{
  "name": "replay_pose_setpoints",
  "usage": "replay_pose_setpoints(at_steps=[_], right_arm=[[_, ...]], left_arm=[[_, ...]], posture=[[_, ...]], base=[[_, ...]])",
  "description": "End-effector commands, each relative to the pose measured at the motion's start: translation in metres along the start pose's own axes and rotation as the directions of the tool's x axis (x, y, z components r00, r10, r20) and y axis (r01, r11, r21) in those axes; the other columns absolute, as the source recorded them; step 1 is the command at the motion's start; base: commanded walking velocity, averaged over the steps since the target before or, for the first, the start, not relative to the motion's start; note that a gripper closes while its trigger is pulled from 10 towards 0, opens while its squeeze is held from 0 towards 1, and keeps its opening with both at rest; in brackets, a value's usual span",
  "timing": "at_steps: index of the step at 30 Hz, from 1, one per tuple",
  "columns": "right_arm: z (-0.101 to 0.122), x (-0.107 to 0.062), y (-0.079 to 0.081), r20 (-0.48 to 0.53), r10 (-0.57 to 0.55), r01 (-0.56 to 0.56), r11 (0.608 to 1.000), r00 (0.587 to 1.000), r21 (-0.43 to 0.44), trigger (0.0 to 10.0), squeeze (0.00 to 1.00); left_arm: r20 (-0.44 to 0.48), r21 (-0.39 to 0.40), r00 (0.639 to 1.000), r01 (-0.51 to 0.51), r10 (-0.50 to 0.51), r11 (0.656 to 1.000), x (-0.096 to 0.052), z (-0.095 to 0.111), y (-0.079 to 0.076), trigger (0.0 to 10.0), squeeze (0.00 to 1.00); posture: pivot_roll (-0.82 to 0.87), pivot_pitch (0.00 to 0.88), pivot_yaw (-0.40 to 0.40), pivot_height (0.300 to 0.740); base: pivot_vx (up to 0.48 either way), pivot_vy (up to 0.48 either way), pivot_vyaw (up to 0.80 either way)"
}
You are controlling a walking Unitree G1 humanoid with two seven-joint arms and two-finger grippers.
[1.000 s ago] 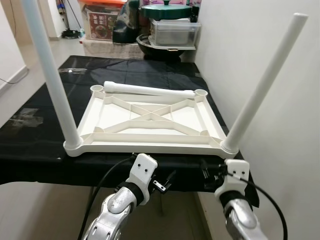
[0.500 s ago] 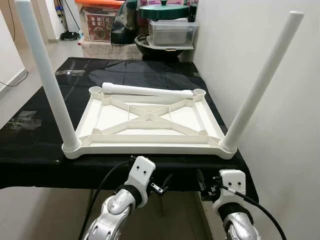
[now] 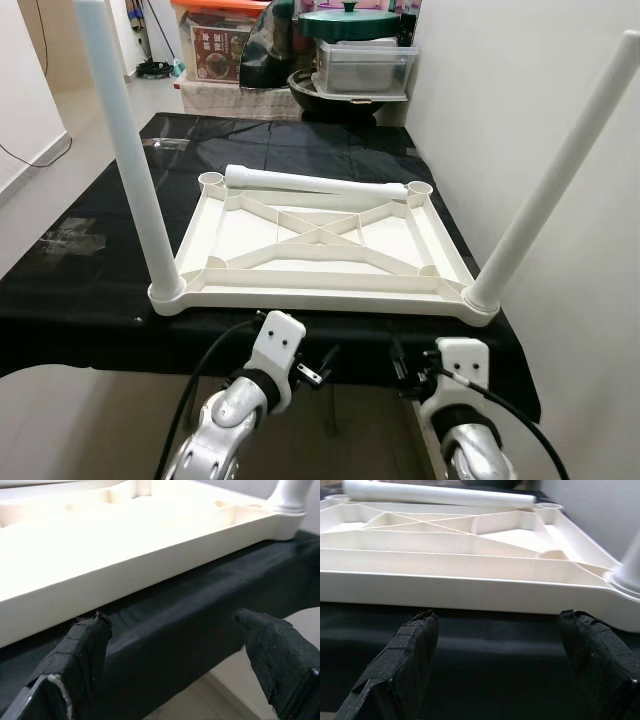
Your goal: Building children table
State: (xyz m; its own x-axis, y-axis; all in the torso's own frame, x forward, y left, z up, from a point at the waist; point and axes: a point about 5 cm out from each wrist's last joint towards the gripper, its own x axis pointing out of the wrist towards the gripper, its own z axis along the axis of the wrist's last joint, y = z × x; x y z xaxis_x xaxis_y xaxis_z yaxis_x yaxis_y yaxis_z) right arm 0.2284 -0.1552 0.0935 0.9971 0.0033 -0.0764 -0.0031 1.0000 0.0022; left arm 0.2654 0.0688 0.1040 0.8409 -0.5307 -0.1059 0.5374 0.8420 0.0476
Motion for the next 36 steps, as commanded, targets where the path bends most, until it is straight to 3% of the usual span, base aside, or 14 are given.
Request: replay_pose_setpoints(at_steps=[1,6,15,36], right_arm=[[-0.0005,-0.0008,0.0006,-0.01,0.0,0.0,1.0,1.0,-0.014,10.0,0.0],[-0.0006,0.0004,-0.0001,-0.016,-0.007,0.007,1.0,1.0,-0.005,10.0,0.0],[-0.0026,0.0033,-0.0055,-0.035,-0.045,0.045,0.999,0.998,0.014,10.0,0.0],[-0.008,0.004,-0.0066,-0.08,-0.062,0.064,0.998,0.995,0.025,10.0,0.0]], left_arm=[[-0.022,-0.005,1.0,0.005,-0.005,1.0,-0.0001,-0.0054,-0.0017,10.0,0.0],[-0.019,-0.006,1.0,0.005,-0.005,1.0,0.0,-0.0047,-0.0016,10.0,0.0],[-0.018,-0.01,1.0,0.001,-0.001,1.0,0.0002,-0.0034,-0.0009,10.0,0.0],[-0.024,-0.003,1.0,0.008,-0.008,1.0,0.0003,-0.0038,-0.0003,10.0,0.0]], posture=[[0.11,0.0,-0.065,0.74],[0.11,0.0,-0.065,0.74],[0.12,0.0,-0.068,0.74],[0.12,0.0,-0.065,0.74]], base=[[0.0,0.0,0.8],[0.0,0.0,0.74],[0.0,0.089,0.0],[0.0,0.474,0.0]])
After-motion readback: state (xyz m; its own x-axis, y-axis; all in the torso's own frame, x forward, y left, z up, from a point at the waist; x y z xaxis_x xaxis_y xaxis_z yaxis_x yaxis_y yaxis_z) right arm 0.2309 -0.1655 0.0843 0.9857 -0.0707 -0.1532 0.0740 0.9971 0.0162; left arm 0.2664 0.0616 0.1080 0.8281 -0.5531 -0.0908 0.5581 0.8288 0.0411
